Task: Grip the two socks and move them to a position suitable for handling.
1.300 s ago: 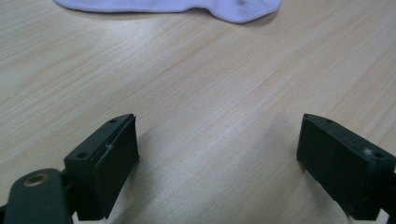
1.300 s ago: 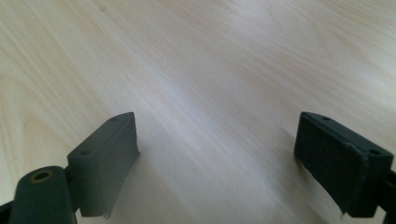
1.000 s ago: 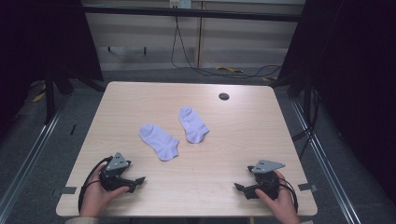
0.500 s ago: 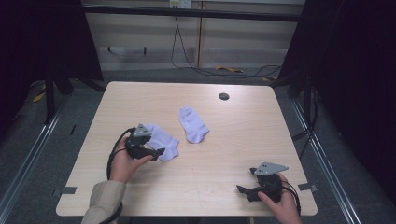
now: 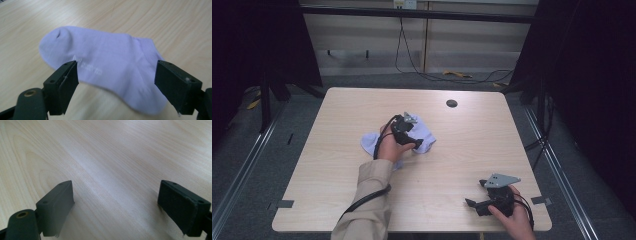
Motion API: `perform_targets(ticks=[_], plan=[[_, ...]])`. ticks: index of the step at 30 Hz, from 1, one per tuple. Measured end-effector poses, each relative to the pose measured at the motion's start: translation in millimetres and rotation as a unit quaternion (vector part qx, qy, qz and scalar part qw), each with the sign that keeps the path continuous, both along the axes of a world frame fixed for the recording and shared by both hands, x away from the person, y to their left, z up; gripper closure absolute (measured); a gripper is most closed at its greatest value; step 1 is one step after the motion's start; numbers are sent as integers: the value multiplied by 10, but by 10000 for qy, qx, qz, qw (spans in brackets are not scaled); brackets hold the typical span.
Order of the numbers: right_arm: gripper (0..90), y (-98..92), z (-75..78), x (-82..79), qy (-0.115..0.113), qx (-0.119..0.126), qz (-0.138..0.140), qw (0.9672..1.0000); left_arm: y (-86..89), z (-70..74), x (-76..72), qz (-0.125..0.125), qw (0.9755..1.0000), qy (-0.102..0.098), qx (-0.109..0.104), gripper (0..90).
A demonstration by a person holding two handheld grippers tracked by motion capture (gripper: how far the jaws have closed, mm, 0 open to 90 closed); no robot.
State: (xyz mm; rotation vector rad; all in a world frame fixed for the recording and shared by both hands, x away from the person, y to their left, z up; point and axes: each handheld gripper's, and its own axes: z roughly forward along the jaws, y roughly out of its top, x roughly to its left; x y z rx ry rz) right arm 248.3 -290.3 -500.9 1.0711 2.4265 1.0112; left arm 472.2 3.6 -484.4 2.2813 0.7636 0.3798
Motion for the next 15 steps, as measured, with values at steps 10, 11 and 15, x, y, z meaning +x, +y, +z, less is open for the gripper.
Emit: perform_targets(ticks=[10,11,15], plan=[[126,2,-1,-1,-2,6,0,10000,-270,11,21,301,9928,1104,341,725],[126,2,-1,-1,-2,6,-1,10000,-288,32,-16,219,9934,1046,420,765],[126,1,0,-1,0,-2,7,10000,-205,189,-181,122,9952,956,-183,860]])
